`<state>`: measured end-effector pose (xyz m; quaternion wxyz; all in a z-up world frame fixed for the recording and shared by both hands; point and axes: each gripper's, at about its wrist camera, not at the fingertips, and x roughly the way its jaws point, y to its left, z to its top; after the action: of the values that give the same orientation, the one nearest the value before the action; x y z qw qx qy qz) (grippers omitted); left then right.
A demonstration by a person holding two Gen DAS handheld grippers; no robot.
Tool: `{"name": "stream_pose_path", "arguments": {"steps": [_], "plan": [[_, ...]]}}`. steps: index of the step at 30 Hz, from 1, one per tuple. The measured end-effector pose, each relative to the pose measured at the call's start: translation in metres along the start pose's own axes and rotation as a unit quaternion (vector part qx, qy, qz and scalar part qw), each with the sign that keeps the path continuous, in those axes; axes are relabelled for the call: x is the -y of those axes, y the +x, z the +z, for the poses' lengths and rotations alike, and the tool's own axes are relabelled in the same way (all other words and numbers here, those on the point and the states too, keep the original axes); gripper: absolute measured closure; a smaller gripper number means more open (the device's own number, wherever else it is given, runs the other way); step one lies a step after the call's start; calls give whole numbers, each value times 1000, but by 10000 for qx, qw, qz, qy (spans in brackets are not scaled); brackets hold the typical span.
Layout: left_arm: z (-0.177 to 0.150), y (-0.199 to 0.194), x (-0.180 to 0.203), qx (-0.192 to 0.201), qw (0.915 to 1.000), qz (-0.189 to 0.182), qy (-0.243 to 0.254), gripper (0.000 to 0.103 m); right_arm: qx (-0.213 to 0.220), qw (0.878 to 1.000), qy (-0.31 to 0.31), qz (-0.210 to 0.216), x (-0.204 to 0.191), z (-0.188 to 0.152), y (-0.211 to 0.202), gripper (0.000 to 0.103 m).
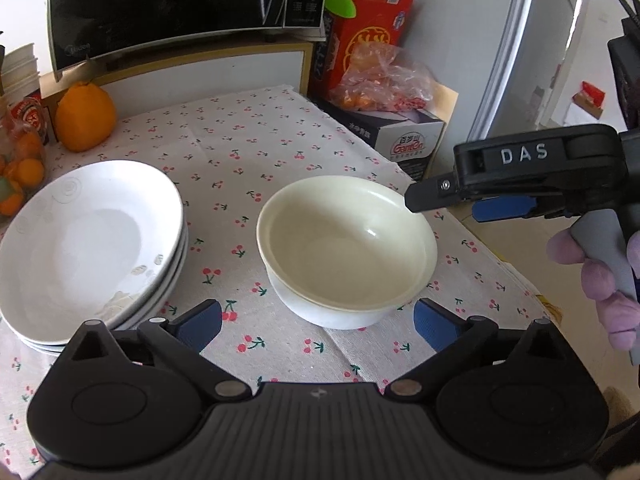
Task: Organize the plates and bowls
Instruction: 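Move both grippers to the nested bowls' rim and close them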
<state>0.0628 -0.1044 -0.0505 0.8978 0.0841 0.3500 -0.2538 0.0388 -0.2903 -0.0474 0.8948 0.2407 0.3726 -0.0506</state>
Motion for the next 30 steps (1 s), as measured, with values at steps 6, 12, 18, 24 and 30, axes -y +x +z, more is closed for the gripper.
{"name": "stream_pose_path", "arguments": {"steps": [6,12,18,24,30], "plan": [[-8,8,-1,201,9994,-289,-17,1,58,9978,525,391,18,-6,5,16],[-12,19,1,355,9984,-423,67,1,17,9897,1143,858,31,-12,16,16],[-15,28,2,383,9984,-384,172,1,-98,9813,1608,1055,36,-14,26,16],[-12,32,2,398,9981,-384,254,2,-209,9759,1859,1127,35,-14,35,16],[-11,35,2,333,9977,-502,296,7,-319,9716,2007,1216,27,-14,45,17]]}}
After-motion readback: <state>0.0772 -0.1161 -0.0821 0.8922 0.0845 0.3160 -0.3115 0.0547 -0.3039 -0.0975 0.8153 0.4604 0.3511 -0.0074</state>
